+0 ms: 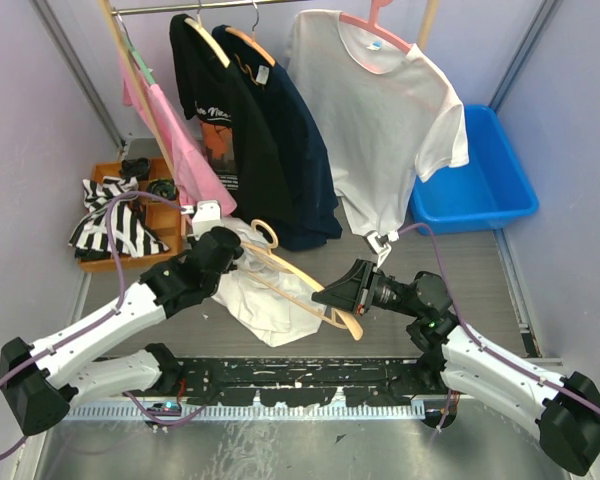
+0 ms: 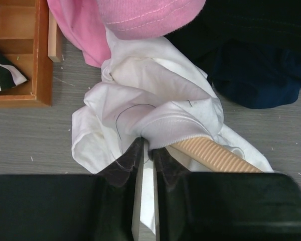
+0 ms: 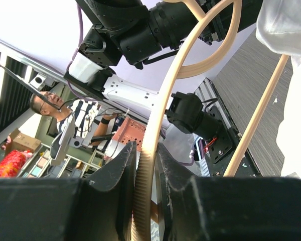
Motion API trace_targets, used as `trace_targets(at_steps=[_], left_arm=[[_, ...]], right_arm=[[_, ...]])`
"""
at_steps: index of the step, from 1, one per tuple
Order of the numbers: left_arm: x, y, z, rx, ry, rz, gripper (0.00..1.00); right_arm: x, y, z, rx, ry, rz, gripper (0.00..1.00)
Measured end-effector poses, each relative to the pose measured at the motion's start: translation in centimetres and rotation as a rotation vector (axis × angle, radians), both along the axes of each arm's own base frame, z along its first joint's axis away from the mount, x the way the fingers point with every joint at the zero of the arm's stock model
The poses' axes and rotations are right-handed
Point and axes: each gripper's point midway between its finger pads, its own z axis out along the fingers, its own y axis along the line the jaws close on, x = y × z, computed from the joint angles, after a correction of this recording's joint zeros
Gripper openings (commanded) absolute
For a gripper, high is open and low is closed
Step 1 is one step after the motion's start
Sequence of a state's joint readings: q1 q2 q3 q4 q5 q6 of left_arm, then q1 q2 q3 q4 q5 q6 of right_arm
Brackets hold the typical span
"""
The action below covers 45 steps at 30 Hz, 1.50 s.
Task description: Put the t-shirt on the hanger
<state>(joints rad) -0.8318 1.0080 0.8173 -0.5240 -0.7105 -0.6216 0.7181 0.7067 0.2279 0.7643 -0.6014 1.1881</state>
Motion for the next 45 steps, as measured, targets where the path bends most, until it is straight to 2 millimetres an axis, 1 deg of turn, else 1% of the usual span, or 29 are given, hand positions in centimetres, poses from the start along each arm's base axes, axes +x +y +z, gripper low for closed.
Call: trace_targets(at_steps=[3, 4, 7, 11, 15, 21, 28, 37, 45], left_arm=[[0.0, -0.3, 0.1, -0.006, 0.007, -0.015, 0.06], [-0.1, -0.5, 0.2, -0.012, 0.009, -0.023, 0.05], [0.0, -1.2, 1.4, -0.037, 0.006, -0.048, 0.0], [0.0, -1.9, 3.7, -0.079, -0.013, -0.081, 0.0], [-0.5, -2.2, 5.6, -0.112, -0.021, -0.111, 0.0], [-1.4, -3.2, 7.3, -0.157, 0.002, -0.179, 0.0], [-2.6, -4.8, 10.3, -0.226, 0.023, -0.275, 0.0], [-4.7, -7.2, 13.7, -0.289, 0.043, -0.405, 0.0], [-7.0, -9.0, 17.3, -0.361, 0.021, -0.511, 0.0]], right_arm=[[0.0, 0.0, 0.0, 0.0, 0.0, 0.0, 0.01], [0.0, 0.0, 0.0, 0.0, 0.0, 0.0, 0.01], [0.0, 0.0, 0.1, 0.003, -0.003, -0.001, 0.01], [0.0, -0.1, 0.5, 0.017, -0.018, -0.003, 0.01], [0.0, 0.0, 0.6, 0.021, -0.023, -0.003, 0.01], [0.3, 0.2, 0.3, 0.016, -0.017, 0.0, 0.01], [0.7, 0.7, 0.3, 0.026, -0.015, 0.005, 0.01], [1.3, 1.4, 2.1, 0.066, -0.056, 0.014, 0.01], [1.4, 1.8, 5.4, 0.102, -0.123, 0.026, 0.01]])
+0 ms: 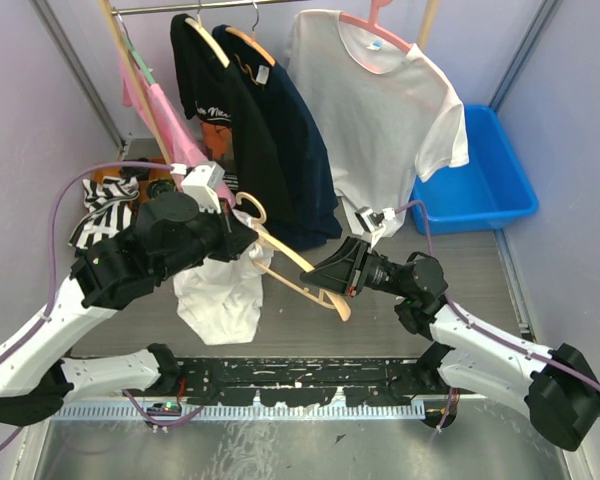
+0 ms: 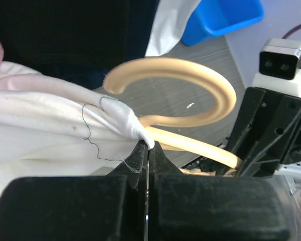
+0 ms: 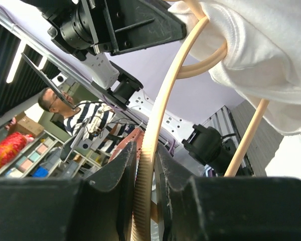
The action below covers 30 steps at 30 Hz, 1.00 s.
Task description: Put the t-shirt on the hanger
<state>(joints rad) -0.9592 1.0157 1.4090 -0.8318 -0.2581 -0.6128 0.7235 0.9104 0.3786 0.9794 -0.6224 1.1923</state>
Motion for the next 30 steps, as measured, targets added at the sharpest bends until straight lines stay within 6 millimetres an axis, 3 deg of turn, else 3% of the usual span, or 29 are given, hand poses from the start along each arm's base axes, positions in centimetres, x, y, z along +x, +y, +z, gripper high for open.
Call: trace_targets(at_steps=[11, 22, 30], left_arm=[[-2.3, -0.9, 4.5, -0.114, -0.038, -0.088, 0.0], [-4.3, -2.0, 8.5, -0.221, -0.054, -0.204, 0.0], [-5.6, -2.8, 12.6, -0.309, -0.094, -0.287, 0.0]], right_arm=[[-0.3, -0.3, 4.7, -0.01, -0.163, -0.044, 0.01], [-1.9, -1.6, 8.1, 0.026, -0.256, -0.052, 0.01], [-3.5, -3.2, 12.5, 0.05, -0.348, -0.083, 0.01]])
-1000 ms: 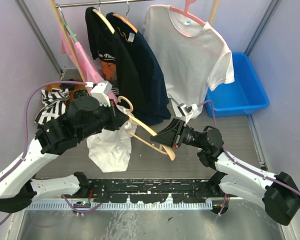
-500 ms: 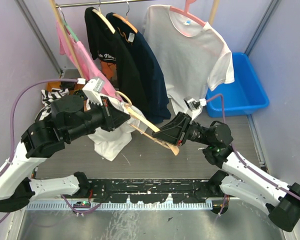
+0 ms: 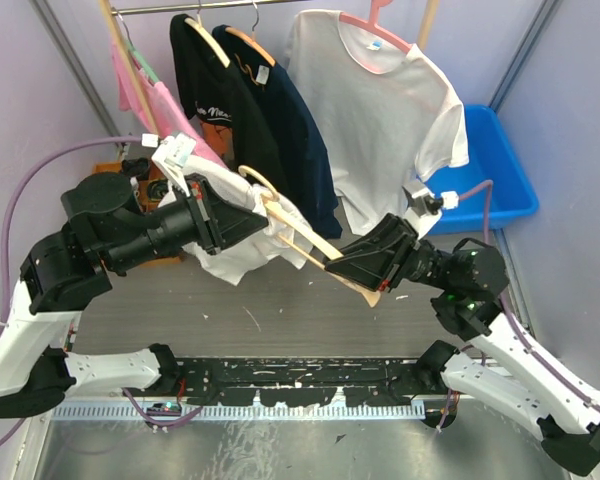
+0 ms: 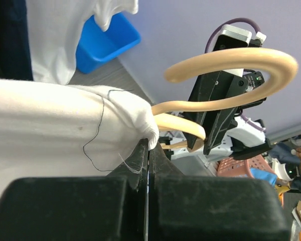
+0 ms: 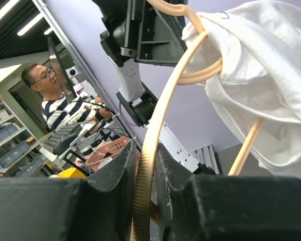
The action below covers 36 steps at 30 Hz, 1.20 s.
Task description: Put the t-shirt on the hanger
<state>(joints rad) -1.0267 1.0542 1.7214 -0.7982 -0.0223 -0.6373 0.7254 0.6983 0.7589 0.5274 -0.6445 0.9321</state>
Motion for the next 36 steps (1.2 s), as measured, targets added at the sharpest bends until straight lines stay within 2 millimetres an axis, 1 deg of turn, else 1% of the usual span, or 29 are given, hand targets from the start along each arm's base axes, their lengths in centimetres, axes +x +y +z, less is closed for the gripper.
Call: trace_targets(at_steps=[1, 3, 6, 8, 11, 13, 15, 18, 20, 22, 25, 29, 35, 36], left_arm=[[-0.2, -0.1, 0.7, -0.016, -0.008, -0.011, 0.0], [-0.4, -0.2, 1.4, -0.031, -0.016, -0.023, 0.0], [-0.7, -0.4, 2.4, -0.054, -0.027, -0.042, 0.0], [-0.8, -0.5, 2.6, -0.063, -0.031, -0.052, 0.0], [-0.9, -0.9, 2.3, -0.067, -0.024, -0.066, 0.0], [-0.9, -1.2, 1.4, -0.058, -0.007, -0.07, 0.0], [-0.8, -1.6, -0.1, -0.036, 0.019, -0.072, 0.0], [-1.0, -2.0, -2.4, 0.004, 0.058, -0.075, 0.0], [-1.1, -2.2, -3.7, 0.025, 0.079, -0.074, 0.0], [-1.1, -2.3, -4.7, 0.041, 0.092, -0.071, 0.0], [-1.6, -2.5, -5.3, 0.051, 0.102, -0.076, 0.0], [-2.2, -2.9, -5.1, 0.043, 0.096, -0.088, 0.0], [-3.1, -4.5, -4.7, 0.029, 0.081, -0.114, 0.0], [-3.2, -4.6, -4.7, 0.029, 0.079, -0.116, 0.02]], right_arm=[[-0.2, -0.2, 0.6, -0.001, -0.013, -0.006, 0.01], [-0.8, -0.8, 2.2, 0.0, -0.046, -0.023, 0.01], [-1.5, -1.8, 3.9, 0.001, -0.093, -0.057, 0.01], [-1.6, -2.2, 4.2, -0.004, -0.109, -0.077, 0.01], [-1.6, -2.4, 3.7, -0.013, -0.106, -0.092, 0.01], [-1.2, -2.1, 2.7, -0.02, -0.091, -0.095, 0.01], [-0.6, -1.6, 1.3, -0.035, -0.065, -0.094, 0.01], [0.4, -0.7, -1.5, -0.071, -0.004, -0.082, 0.01], [0.8, -0.2, -2.7, -0.086, 0.022, -0.074, 0.01], [1.0, 0.1, -3.5, -0.093, 0.041, -0.065, 0.01], [1.2, 0.5, -3.8, -0.088, 0.048, -0.054, 0.01], [1.5, 0.9, -3.7, -0.074, 0.042, -0.045, 0.01], [1.8, 1.2, -3.2, -0.047, 0.017, -0.044, 0.01], [1.8, 1.2, -3.2, -0.043, 0.014, -0.044, 0.01]])
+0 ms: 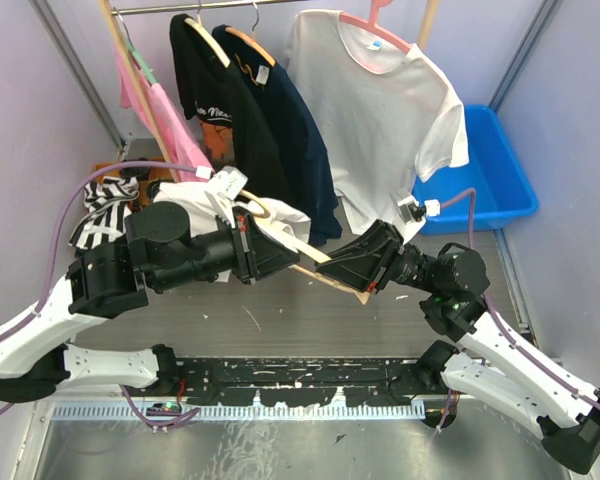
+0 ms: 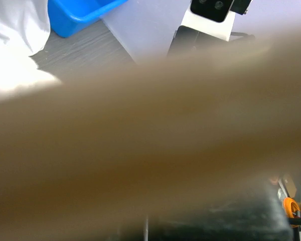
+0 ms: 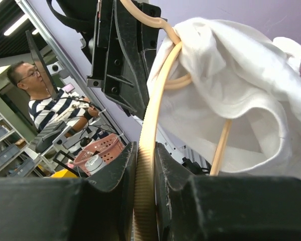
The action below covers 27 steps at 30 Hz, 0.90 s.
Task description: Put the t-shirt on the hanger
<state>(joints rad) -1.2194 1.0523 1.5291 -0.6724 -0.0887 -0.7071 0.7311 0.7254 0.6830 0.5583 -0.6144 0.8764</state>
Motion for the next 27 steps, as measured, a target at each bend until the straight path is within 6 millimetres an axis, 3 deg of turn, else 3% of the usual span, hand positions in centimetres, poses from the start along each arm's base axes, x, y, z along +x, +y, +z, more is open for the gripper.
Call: trace_targets(at_steps=[5, 9, 12, 17, 22, 27], left_arm=[[-0.1, -0.1, -0.6, 0.029, -0.017, 0.012, 0.15], [-0.1, 0.3, -2.5, 0.085, -0.017, 0.022, 0.33], [-0.4, 0.5, -3.1, 0.116, -0.019, 0.011, 0.41], [-0.6, 1.4, -3.4, 0.148, -0.03, 0.003, 0.43], [-0.8, 2.8, -2.5, 0.166, -0.063, 0.004, 0.43], [0.4, 6.1, -1.9, 0.209, -0.116, 0.105, 0.47]], right_arm=[[0.0, 0.0, -0.9, 0.021, 0.012, 0.008, 0.01], [0.1, 0.1, -2.7, 0.041, 0.047, 0.023, 0.01], [0.6, 0.5, -4.4, 0.039, 0.101, 0.031, 0.01], [0.9, 0.7, -6.7, 0.04, 0.164, 0.042, 0.01], [0.5, 0.3, -6.5, 0.085, 0.153, 0.057, 0.01], [0.4, 0.2, -6.1, 0.11, 0.15, 0.069, 0.01]])
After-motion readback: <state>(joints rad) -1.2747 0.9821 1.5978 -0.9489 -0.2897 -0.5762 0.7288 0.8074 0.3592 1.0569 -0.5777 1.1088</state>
